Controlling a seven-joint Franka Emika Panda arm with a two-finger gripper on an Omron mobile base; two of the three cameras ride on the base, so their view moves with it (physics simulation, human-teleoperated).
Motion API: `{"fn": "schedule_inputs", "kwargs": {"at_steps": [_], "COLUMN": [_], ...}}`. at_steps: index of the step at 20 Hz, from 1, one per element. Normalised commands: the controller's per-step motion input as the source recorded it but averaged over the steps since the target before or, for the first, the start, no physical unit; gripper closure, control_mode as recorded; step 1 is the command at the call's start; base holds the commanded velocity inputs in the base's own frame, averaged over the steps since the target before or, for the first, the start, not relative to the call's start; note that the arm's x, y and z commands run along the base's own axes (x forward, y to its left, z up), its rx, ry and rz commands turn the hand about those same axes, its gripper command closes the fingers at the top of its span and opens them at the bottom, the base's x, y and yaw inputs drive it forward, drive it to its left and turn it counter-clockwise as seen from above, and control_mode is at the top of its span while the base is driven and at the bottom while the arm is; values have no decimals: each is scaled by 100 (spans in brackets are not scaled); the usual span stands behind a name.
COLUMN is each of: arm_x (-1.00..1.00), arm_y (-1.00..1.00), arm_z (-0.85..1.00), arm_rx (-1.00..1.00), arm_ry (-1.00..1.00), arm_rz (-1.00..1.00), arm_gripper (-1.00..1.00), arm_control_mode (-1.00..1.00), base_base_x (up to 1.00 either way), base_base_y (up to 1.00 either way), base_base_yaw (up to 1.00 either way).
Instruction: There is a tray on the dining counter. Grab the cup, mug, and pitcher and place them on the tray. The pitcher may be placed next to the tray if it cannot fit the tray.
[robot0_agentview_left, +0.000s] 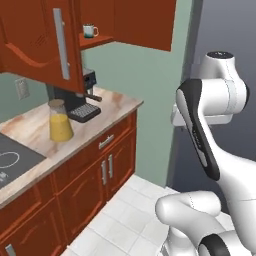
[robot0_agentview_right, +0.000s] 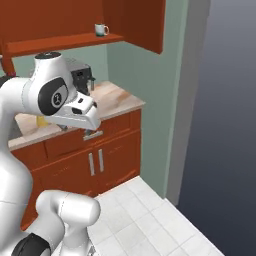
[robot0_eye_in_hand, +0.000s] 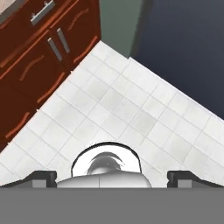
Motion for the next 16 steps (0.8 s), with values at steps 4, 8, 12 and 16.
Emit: {"fn": "schedule_inputs", "kwargs": {"at_steps": [4,8,12,16], "arm_x": [0,0,0,0], "arm_y": [0,0,0,0], "arm_z": [0,0,0,0], "arm_rx": [0,0,0,0], "arm_ry": [0,0,0,0], "arm_rz": [0,0,0,0], "arm_gripper": [-100,-100,-100,-100], "arm_control_mode": [100,100,100,100], "base_base_x": [30,42,47,51], "base_base_y": [-8,-16,-41,-56], "base_base_yaw": [49,46,42,39]}}
